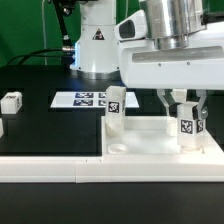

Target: Assemble square table

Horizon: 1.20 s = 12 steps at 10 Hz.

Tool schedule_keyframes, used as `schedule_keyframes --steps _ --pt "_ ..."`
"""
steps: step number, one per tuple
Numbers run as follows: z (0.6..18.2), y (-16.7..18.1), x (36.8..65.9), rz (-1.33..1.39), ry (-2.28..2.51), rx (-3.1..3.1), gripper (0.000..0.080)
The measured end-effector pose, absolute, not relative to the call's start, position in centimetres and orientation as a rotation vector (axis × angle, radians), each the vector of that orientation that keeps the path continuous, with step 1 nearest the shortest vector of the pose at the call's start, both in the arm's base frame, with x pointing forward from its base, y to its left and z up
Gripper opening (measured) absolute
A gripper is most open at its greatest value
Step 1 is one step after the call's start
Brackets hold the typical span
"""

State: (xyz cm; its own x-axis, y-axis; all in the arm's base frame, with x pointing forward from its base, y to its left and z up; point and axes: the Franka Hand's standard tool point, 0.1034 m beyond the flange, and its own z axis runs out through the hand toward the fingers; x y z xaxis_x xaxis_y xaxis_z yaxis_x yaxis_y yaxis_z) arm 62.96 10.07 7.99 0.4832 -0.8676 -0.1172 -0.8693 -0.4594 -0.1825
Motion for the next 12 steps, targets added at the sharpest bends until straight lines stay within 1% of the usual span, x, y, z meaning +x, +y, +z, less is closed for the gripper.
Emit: schedule_keyframes --steps 3,5,6,7,8,9,10,12 --pt "7.7 9.6 62.7 0.141 1.807 -2.17 0.0294" --pt "7.7 9.7 62.6 0.149 1.821 -2.162 0.0294" --pt "7.7 9.7 62.6 0.146 1.803 -2.177 0.0321" --pt "7.7 9.9 62.6 0.141 1.779 -2.199 0.0499" --pt "7.8 10.6 62.6 0.085 1.537 -2.4 0.0499" --pt "7.8 11.4 62.4 0.062 1.352 -2.513 0.0616" --pt "7.8 11.6 62.3 0.056 1.27 -2.556 0.0639" --pt "7.7 11.3 62.3 0.023 1.076 -2.65 0.0648"
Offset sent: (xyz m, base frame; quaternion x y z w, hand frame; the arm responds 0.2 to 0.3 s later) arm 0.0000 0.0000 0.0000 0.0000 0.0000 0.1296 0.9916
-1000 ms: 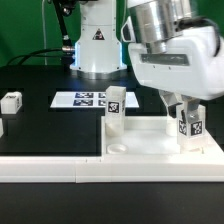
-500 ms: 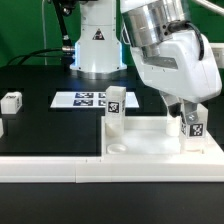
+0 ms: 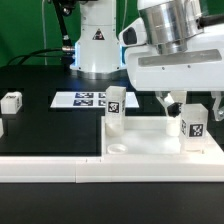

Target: Assemble square table

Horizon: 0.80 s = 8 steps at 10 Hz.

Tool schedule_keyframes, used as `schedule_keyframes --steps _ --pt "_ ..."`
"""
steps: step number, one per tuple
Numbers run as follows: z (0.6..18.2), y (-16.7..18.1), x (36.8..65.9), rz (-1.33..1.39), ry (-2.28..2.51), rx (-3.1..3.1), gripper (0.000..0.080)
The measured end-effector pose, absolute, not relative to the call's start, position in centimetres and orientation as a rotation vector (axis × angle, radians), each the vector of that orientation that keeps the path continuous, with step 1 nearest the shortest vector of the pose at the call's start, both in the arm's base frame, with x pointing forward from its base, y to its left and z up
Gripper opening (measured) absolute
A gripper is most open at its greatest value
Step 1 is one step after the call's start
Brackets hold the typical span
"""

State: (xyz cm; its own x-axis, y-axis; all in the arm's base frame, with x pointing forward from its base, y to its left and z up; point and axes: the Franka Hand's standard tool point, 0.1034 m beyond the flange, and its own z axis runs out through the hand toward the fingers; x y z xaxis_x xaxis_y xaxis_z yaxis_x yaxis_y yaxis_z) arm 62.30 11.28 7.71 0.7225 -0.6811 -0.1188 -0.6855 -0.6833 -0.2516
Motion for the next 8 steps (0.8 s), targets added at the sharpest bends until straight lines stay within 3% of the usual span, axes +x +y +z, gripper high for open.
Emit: schedule_keyframes --steps 4,6,8 --pt "7.0 11.8 62.5 -0.044 0.213 -2.97 0.0649" --pt "6.4 11.8 62.3 -0.121 0.128 -2.978 0.0649" --pt "6.4 11.8 62.4 -0.117 0.204 -2.971 0.0388"
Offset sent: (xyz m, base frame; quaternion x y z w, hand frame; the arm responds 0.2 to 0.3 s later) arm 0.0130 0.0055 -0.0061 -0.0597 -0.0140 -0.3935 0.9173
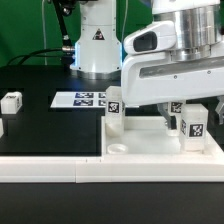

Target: Assemble square table

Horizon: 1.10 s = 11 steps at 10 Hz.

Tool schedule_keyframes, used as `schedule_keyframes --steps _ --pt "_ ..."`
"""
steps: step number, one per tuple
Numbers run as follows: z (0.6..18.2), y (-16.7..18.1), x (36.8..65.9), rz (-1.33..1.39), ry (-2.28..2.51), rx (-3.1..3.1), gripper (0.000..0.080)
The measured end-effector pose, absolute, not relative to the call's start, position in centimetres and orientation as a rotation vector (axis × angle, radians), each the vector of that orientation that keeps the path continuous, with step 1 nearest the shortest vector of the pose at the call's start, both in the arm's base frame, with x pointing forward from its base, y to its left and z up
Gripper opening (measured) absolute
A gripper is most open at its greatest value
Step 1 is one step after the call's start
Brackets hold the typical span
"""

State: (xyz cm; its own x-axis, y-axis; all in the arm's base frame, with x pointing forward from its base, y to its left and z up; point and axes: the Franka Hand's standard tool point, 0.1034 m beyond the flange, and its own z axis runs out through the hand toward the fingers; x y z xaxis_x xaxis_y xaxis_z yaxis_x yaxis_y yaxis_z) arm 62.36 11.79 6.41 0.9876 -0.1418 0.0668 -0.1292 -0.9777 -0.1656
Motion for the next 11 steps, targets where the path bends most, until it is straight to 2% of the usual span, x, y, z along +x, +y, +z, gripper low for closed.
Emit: schedule_keyframes --steps 1,2,5,8,11 --pt "6.39 11.82 62.35 -0.11 0.277 -2.962 0.0388" --pt "6.35 11.62 62.33 -0.099 0.403 -2.947 0.0289" --pt "6.34 11.73 62.35 -0.076 0.682 -2.89 0.0289" --pt "6.16 12.0 62.5 -0.036 1.513 -2.55 0.0289" --pt "6.05 11.9 62.53 0.033 1.914 -2.144 0.029"
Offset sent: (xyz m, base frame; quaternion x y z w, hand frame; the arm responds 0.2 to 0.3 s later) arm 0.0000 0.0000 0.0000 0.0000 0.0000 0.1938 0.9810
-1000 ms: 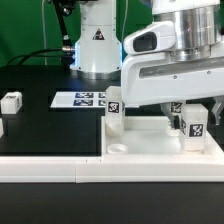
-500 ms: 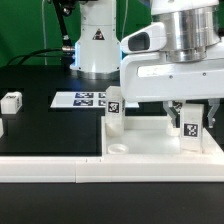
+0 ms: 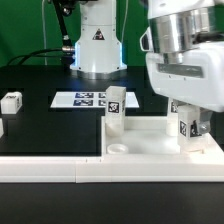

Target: Assemble square table

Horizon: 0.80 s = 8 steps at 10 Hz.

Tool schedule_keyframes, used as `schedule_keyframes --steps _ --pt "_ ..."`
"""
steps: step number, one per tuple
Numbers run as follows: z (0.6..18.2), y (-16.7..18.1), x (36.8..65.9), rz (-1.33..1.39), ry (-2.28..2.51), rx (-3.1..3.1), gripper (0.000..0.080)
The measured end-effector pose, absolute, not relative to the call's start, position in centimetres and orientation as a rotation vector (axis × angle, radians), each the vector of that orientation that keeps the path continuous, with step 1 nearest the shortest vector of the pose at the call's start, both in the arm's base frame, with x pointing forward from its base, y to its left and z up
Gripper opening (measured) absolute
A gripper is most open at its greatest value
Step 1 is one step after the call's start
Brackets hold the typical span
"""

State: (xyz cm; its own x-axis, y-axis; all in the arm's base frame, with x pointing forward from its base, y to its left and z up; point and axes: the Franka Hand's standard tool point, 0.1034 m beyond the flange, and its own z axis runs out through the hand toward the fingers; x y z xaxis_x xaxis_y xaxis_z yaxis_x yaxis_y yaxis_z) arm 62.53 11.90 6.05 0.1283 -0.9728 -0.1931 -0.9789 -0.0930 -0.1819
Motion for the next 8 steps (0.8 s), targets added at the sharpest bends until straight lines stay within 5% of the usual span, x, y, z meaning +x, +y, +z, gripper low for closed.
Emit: schedule_keyframes --steps 2,3,4,5,8 --pt "6.02 11.97 62.51 0.039 1.947 -2.116 0.029" --pt "5.98 11.97 62.49 0.035 1.92 -2.141 0.0373" --pt "5.99 12.02 62.49 0.02 1.85 -2.209 0.0373" --pt "6.07 12.18 62.56 -0.039 1.554 -2.447 0.0569" --pt "6.03 12.16 62.57 -0.103 1.128 -2.69 0.0644"
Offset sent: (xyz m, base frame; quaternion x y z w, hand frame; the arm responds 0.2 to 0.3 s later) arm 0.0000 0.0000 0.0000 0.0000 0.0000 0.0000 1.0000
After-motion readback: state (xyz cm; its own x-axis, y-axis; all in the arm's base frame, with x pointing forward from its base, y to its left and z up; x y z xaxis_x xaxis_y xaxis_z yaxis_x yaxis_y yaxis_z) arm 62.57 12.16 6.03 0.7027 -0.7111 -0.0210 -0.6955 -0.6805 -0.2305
